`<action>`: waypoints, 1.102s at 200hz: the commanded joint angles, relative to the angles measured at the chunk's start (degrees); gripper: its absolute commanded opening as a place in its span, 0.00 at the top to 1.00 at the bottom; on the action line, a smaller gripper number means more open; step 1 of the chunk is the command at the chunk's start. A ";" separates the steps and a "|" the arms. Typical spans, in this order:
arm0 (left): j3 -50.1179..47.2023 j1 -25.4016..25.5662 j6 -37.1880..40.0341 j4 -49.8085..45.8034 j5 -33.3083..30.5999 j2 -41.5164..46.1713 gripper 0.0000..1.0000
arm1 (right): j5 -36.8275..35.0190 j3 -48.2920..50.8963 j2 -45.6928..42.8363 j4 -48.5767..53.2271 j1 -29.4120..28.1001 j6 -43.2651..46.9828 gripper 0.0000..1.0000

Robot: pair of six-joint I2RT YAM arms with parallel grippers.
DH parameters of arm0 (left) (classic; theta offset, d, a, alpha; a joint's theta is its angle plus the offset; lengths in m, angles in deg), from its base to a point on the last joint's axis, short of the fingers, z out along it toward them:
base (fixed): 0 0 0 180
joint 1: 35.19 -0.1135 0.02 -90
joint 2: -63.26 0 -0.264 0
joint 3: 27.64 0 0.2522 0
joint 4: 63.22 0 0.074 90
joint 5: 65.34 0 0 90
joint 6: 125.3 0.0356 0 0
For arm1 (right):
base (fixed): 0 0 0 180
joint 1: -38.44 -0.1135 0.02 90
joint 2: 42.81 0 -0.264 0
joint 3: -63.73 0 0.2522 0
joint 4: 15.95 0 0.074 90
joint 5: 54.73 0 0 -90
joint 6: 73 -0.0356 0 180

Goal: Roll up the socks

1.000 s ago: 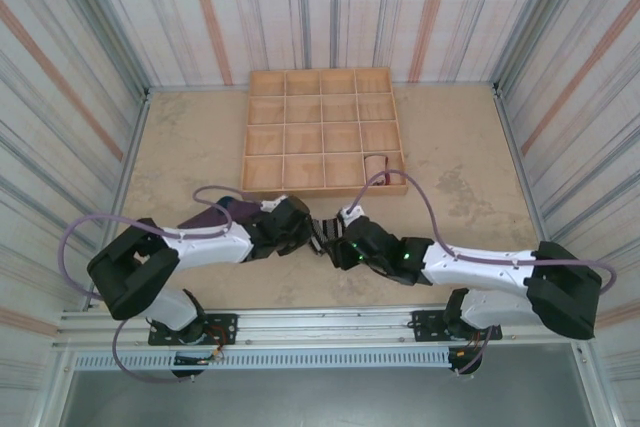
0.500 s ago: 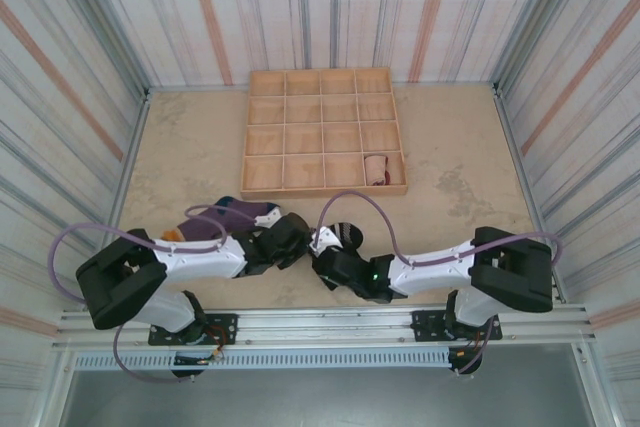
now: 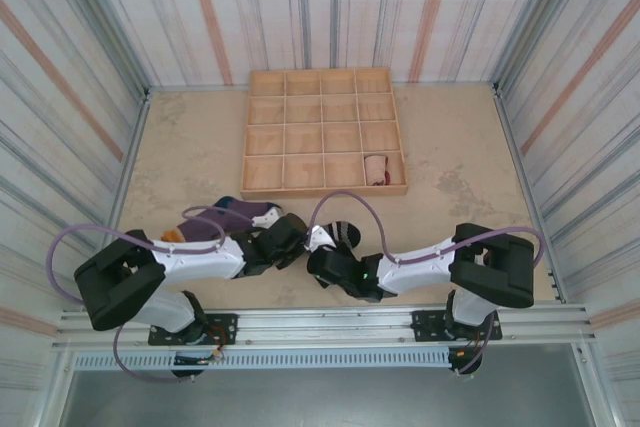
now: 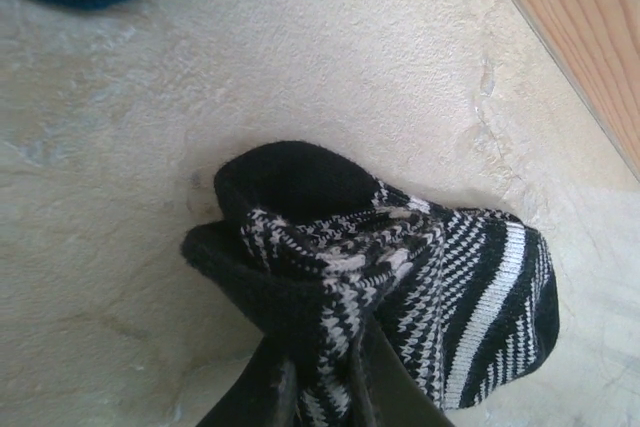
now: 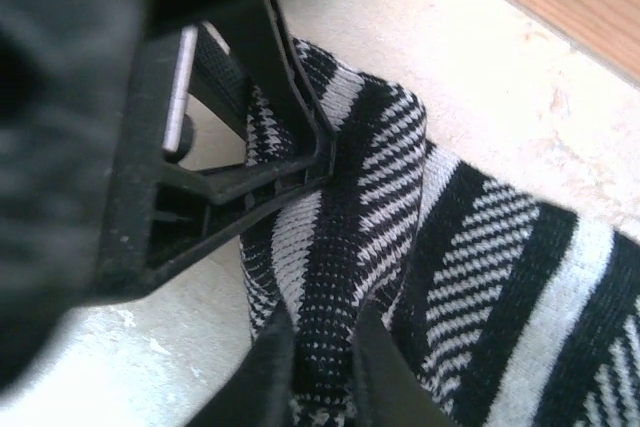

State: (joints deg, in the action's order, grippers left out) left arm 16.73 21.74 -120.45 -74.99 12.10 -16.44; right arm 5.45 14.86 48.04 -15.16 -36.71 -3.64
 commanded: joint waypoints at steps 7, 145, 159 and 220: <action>-1.16 0.20 1.30 -8.44 0.04 2.10 0.58 | 2.76 0.71 0.87 -0.41 0.75 -1.48 1.00; 15.09 -16.94 54.59 -19.77 32.17 -4.40 0.35 | 16.72 12.69 -8.38 -8.83 3.87 3.29 1.00; 15.97 -17.01 56.98 -17.53 35.03 -7.43 0.39 | 17.08 13.13 -8.33 -9.18 3.88 2.94 1.00; 20.76 -17.02 63.78 -13.27 42.23 -18.53 0.44 | 17.94 13.33 -7.98 -9.05 3.79 2.63 1.00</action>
State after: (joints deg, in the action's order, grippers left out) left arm 35.94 4.93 -61.93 -90.57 49.67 -32.44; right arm 21.27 26.75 39.95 -27.57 -33.04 -1.74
